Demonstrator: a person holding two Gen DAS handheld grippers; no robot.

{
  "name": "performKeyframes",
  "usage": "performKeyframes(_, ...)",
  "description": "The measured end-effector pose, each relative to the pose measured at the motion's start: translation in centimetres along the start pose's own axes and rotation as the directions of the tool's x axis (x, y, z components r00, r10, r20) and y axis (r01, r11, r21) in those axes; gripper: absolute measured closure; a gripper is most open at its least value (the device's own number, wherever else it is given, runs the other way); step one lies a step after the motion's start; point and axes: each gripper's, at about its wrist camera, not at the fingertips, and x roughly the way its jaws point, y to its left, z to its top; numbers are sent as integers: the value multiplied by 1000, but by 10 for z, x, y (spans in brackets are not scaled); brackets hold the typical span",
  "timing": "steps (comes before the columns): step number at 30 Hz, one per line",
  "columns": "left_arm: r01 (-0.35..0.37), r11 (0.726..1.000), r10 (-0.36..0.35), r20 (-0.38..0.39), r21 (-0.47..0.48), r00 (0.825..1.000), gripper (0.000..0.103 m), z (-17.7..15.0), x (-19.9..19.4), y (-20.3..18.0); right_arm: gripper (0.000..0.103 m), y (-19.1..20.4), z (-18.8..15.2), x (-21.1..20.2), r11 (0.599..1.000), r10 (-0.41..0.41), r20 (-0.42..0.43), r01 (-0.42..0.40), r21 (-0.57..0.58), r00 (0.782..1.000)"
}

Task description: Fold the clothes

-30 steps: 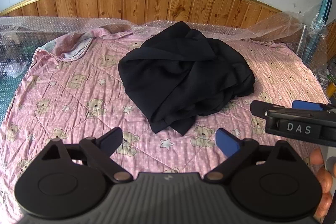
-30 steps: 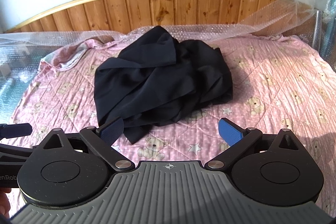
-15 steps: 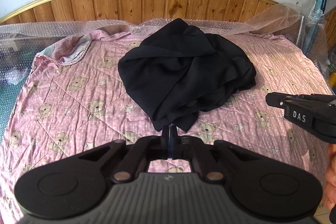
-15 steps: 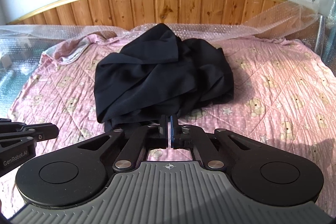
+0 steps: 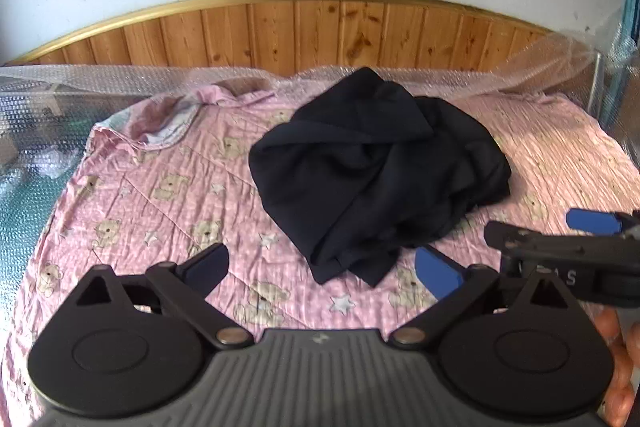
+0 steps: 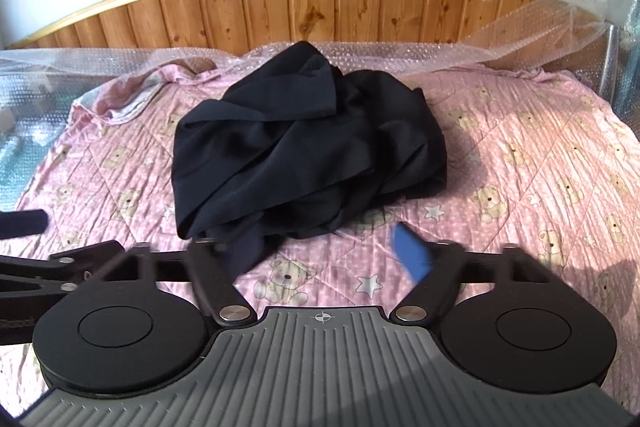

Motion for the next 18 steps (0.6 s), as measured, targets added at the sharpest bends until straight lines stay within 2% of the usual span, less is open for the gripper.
performKeyframes(2,-2,1000,2,1,-17,1000,0,7,3,0,10,-5,-1,6,1000,19,-14,-19,17,1000)
performKeyframes(9,67,993,-71,-45,-97,996,0,32,37,2,10,-36,-4,38,997,51,-93,-46,55,994)
performKeyframes(14,20,984,-39,-100,-179,994,0,41,68,1,9,-70,10,77,994,76,-144,-64,84,987)
performKeyframes(18,-28,975,-9,-162,-220,987,0,35,85,1,9,-99,33,124,984,104,-138,-82,156,985)
